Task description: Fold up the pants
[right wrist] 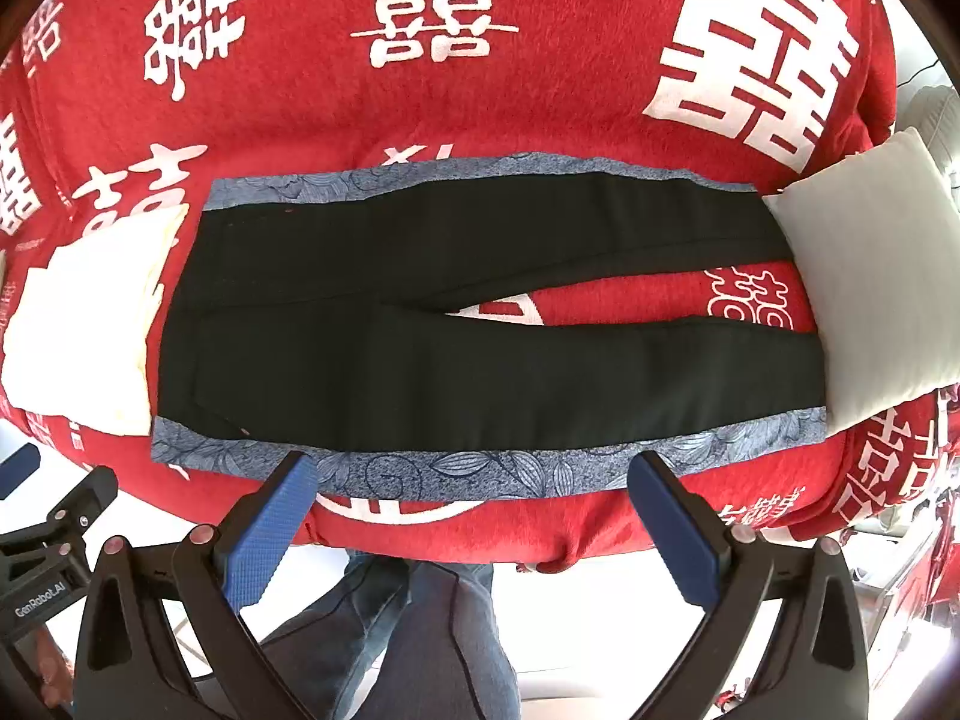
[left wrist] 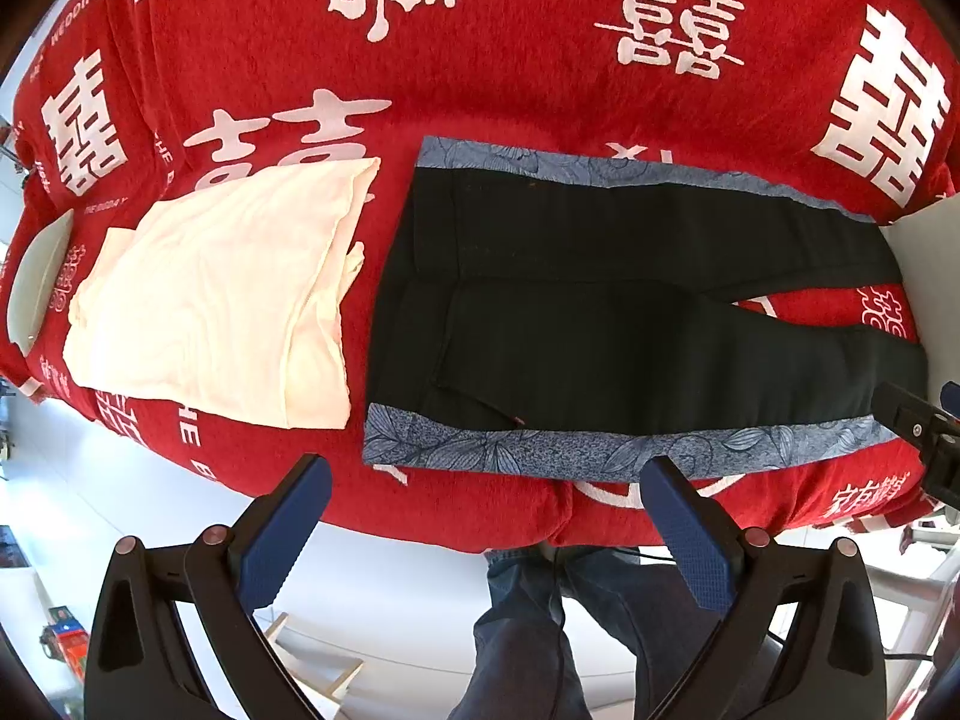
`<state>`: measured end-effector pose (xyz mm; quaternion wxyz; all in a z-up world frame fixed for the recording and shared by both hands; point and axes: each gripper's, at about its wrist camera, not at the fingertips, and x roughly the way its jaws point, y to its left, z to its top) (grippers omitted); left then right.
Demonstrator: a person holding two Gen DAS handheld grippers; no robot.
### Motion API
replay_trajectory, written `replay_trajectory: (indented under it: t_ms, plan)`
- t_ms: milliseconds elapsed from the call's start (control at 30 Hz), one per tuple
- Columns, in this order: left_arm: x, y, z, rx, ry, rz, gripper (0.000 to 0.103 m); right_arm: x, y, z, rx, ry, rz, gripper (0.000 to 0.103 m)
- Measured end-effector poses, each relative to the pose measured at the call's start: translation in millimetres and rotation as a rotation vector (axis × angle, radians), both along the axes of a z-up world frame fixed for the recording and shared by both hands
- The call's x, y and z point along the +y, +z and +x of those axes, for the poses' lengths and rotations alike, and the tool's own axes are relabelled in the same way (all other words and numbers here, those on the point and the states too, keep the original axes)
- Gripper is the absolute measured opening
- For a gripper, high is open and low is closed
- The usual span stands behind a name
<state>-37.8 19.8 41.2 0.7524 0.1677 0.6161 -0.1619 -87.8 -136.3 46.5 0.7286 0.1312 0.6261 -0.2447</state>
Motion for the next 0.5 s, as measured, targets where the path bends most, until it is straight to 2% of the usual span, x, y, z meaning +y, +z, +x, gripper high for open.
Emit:
replay_trajectory:
  t_ms: [200,500]
  plan:
    - [1,-14,5,0.011,0.018,0.002,0.103,-7,-10,2,0.018,-0.004,-0.007,0.103]
    - [-5,-55,14,0.04,0.026,0.013,0.103,-16,-54,4,0.07,-0.015,-0.002,0.103]
